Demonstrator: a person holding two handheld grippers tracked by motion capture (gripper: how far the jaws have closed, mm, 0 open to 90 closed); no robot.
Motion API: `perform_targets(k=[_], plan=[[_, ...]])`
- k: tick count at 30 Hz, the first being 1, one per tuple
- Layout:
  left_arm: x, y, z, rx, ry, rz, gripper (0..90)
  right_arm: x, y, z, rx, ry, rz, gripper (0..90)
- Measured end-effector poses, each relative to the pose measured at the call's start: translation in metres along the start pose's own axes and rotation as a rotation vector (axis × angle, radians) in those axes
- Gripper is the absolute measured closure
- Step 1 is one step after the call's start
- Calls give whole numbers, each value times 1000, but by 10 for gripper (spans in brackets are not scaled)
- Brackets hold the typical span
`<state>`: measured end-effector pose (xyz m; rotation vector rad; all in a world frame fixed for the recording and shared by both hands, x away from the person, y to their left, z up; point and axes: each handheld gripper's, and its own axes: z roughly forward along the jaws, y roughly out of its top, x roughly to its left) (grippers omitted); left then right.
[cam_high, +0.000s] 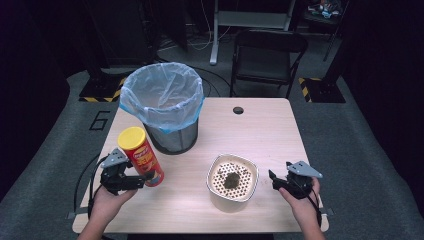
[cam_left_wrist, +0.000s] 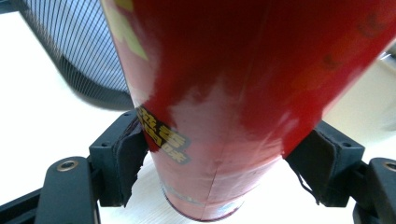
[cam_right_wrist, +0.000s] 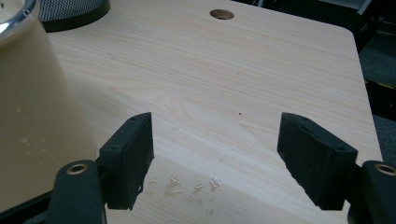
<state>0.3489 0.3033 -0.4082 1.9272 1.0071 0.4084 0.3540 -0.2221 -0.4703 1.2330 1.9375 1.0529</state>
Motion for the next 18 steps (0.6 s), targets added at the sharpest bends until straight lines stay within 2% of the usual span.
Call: perform_targets(k=[3,6,8,9,10,12,13,14,16,18], plan=[[-4,16,-9,3,19,39,237,0,-5,3,7,1,5,270],[-6,30,-16,-6,20,46,237,-2,-8,5,21,-2,11,270],[-9,45,-25,-12,15,57,237,-3,-9,6,23,-9,24,270],[-9,45,-25,-12,15,57,237,-3,-10,6,22,-10,21,270],[-10,56,-31,-10,15,67,237,-3,-10,6,20,-8,23,270],[-11,61,-34,-10,12,71,237,-4,-10,6,22,-9,20,270],[-12,71,-40,-14,9,81,237,-4,-11,6,27,-11,23,271],[-12,71,-40,-14,9,81,237,-4,-11,6,27,-11,23,271],[-12,82,-46,-17,5,88,237,-4,-11,6,27,-9,27,272],[-12,98,-55,-17,1,88,237,-5,-12,7,32,-14,31,272]])
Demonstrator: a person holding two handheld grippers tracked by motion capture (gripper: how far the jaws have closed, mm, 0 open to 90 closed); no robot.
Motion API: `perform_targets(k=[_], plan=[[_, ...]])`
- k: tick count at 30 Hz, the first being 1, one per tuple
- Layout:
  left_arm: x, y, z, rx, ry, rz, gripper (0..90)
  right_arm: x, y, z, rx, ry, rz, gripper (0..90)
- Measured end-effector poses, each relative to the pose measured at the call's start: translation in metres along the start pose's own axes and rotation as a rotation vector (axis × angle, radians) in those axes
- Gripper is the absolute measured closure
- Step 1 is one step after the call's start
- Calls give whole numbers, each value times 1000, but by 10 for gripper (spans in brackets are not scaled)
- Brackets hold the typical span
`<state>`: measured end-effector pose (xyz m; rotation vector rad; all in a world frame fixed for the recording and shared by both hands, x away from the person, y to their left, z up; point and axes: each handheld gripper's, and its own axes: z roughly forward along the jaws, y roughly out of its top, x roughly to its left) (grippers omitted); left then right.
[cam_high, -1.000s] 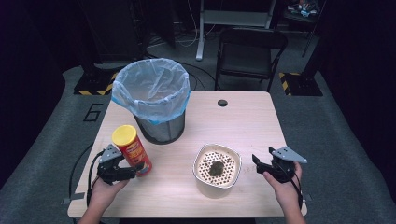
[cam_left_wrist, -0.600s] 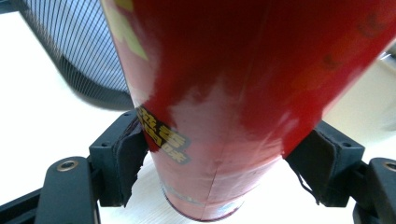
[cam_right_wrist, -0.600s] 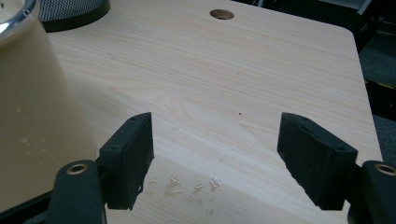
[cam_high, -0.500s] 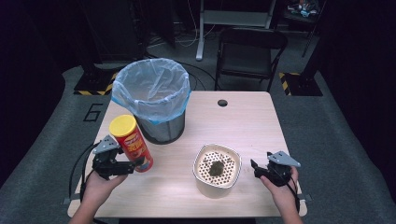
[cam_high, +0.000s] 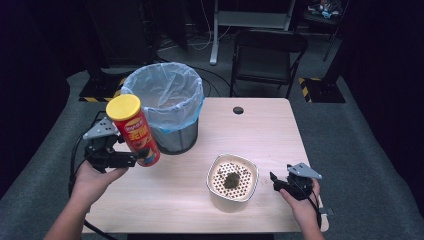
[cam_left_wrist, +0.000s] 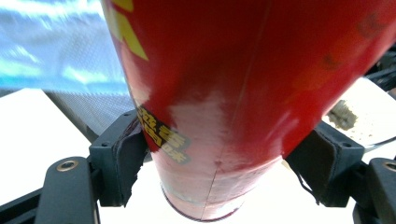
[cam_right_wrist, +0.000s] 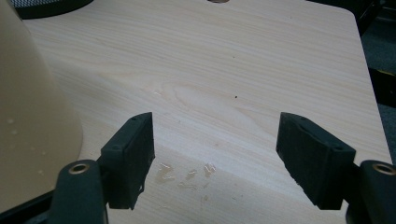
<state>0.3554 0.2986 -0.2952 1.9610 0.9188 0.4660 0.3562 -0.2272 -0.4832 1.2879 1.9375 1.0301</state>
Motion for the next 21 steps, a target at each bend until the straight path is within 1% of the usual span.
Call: perform_targets(k=[1,2,5,8,10,11,12,14,15,16,17,18,20,21], plan=[[1,5,-3,2,-1,0,237,0,0,1,0,1,-1,272],[1,5,-3,2,-1,0,237,0,0,1,0,1,-1,272],[4,22,-9,0,-4,-4,237,-1,-1,1,7,4,-5,272],[6,34,-13,-4,-8,3,237,-1,-1,2,10,5,-4,274],[7,41,-13,-4,-4,8,237,-1,-2,2,10,4,-7,275],[9,49,-14,-8,-1,5,237,-1,-2,2,11,3,-7,276],[9,49,-14,-8,-1,5,237,-1,-2,2,11,3,-7,276],[12,58,-15,-6,1,2,237,-1,-2,2,16,4,-5,276],[15,66,-15,-7,12,2,237,-1,-3,3,19,4,-3,278],[15,66,-15,-7,12,2,237,-1,-3,3,19,4,-3,278],[19,75,-14,-7,11,-4,237,-1,-3,3,19,2,3,278],[19,75,-14,-7,11,-4,237,-1,-3,3,19,2,3,278],[24,84,-13,-7,15,-12,237,-3,-3,3,19,3,-3,278],[28,92,-13,-6,25,-16,237,-3,-4,3,21,1,2,279]])
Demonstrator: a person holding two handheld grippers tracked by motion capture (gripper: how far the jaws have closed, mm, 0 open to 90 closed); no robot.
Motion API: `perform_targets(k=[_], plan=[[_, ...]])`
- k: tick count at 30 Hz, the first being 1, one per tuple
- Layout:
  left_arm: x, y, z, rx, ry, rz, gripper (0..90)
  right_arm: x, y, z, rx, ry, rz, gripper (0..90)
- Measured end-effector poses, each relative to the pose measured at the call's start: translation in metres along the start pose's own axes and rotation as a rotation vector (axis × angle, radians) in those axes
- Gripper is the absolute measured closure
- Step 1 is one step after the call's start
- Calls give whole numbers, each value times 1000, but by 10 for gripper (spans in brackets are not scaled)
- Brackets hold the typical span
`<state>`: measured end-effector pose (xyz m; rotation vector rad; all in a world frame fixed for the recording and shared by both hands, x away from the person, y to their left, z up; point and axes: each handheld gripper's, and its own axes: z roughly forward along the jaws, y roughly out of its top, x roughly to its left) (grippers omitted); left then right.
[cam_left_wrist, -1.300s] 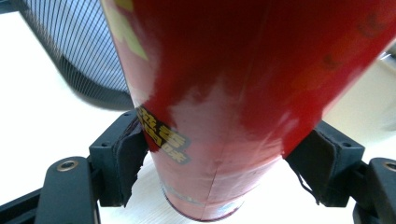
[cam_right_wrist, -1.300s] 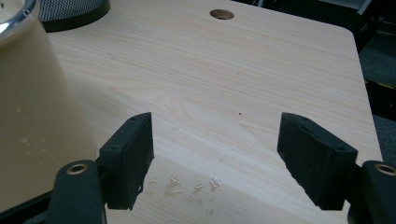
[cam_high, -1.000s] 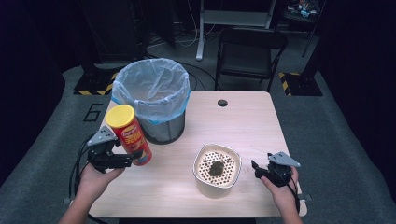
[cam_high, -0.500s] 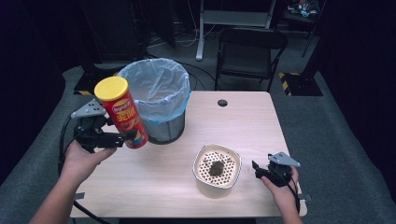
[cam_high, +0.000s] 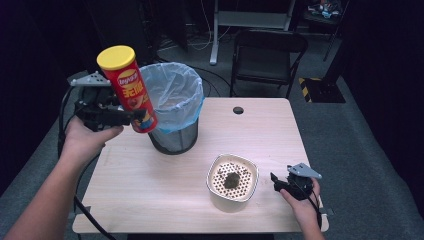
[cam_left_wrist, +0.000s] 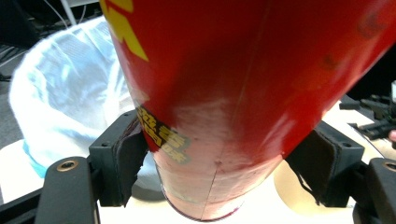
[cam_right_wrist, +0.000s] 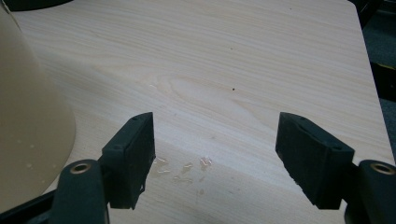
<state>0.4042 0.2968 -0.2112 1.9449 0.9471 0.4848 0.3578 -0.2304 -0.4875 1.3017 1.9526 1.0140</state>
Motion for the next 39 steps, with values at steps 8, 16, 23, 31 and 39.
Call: perform_targets(k=[8,16,23,31,39], plan=[[19,26,7,-20,32,-45,237,-2,-1,1,7,0,-4,282],[33,36,29,-20,79,-119,237,-3,-2,1,11,-2,-2,283],[46,39,53,-18,124,-150,237,-4,-4,3,18,0,6,284],[57,42,79,6,183,-152,237,-5,-5,4,22,3,-12,285],[65,41,103,25,225,-176,236,-5,-6,5,22,13,-7,287]])
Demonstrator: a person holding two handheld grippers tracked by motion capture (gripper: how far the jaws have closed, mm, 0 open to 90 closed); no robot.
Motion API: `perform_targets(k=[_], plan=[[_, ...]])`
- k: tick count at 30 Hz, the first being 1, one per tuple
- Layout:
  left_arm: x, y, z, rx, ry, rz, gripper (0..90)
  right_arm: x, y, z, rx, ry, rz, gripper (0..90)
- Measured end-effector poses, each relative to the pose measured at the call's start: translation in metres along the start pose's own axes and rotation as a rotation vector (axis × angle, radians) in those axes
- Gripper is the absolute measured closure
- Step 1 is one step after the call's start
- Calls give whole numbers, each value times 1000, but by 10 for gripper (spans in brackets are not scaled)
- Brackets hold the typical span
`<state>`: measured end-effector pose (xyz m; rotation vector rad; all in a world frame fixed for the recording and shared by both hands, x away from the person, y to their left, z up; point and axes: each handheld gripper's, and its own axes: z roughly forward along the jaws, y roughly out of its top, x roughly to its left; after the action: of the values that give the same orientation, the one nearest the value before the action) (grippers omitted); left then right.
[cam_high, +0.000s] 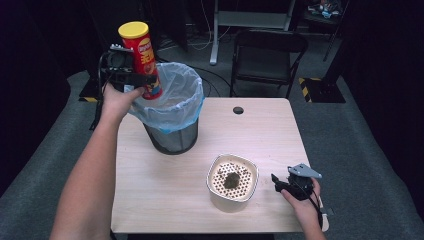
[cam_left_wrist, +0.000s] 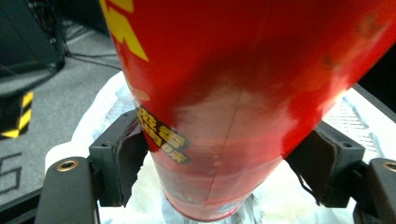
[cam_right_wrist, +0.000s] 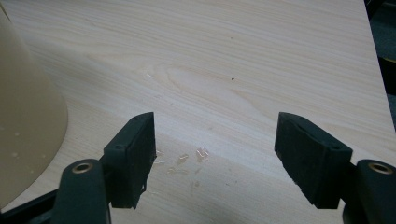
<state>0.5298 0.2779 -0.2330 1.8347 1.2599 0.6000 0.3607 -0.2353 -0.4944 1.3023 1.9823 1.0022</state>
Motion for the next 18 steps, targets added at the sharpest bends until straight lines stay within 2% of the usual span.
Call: perform_targets(k=[4,5,6,7,8,9,12,13,16,18], plan=[[6,-3,8,31,-3,-17,236,1,0,1,0,0,1,286],[10,-5,14,51,-3,-49,236,1,0,1,2,6,-8,287],[10,-5,14,51,-3,-49,235,1,0,1,2,6,-8,287],[15,-9,20,80,1,-64,235,1,0,2,4,3,-2,287],[15,-9,20,80,1,-64,234,1,0,2,4,3,-2,287],[18,-13,24,107,13,-70,233,0,0,2,3,7,-1,287],[20,-16,27,136,25,-74,226,0,0,2,0,6,0,287],[21,-17,27,141,40,-80,201,0,-1,2,0,5,3,286],[23,-20,24,119,21,-91,175,-1,-1,2,4,3,3,286],[22,-20,21,102,27,-71,150,-1,-1,2,5,6,-4,286]])
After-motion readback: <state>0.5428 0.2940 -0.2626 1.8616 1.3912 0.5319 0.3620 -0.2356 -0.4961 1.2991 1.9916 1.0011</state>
